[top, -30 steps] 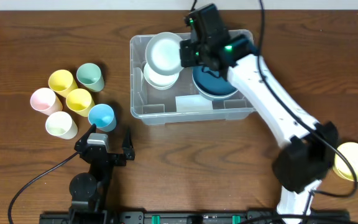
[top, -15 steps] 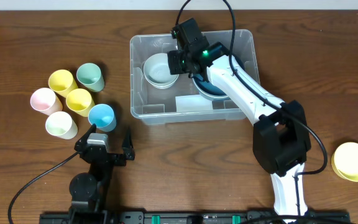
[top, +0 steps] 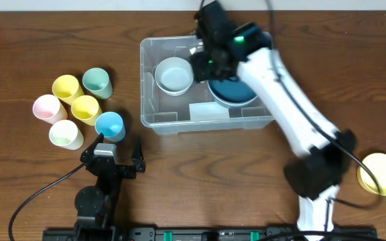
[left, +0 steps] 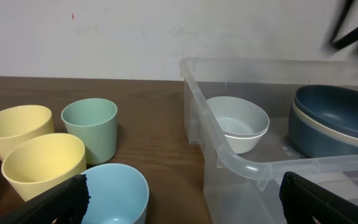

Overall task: Pack container
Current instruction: 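Lower the grey bowl onto the white bowl and release, then move the right gripper to the yellow bowl and grasp its rim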

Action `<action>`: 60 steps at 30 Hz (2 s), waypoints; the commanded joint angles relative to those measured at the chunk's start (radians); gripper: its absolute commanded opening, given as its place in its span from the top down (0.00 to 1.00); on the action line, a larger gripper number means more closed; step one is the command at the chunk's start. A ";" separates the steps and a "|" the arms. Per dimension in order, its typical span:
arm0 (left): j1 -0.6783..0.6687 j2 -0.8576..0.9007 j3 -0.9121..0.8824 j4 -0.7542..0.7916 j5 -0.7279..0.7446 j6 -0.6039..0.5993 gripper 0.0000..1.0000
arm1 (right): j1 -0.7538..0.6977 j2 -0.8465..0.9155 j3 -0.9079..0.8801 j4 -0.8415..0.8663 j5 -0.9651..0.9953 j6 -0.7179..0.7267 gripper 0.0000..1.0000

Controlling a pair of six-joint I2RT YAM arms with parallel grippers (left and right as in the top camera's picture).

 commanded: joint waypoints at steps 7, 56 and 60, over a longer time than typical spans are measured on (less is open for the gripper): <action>0.006 -0.006 -0.017 -0.033 0.015 -0.005 0.02 | -0.291 -0.248 0.041 -0.386 0.153 0.166 0.39; 0.006 -0.006 -0.017 -0.033 0.015 -0.005 0.02 | -1.282 -0.665 -1.037 0.169 0.066 0.023 0.44; 0.006 -0.006 -0.017 -0.033 0.015 -0.005 0.02 | -1.282 -0.635 -1.037 0.208 0.086 0.029 0.43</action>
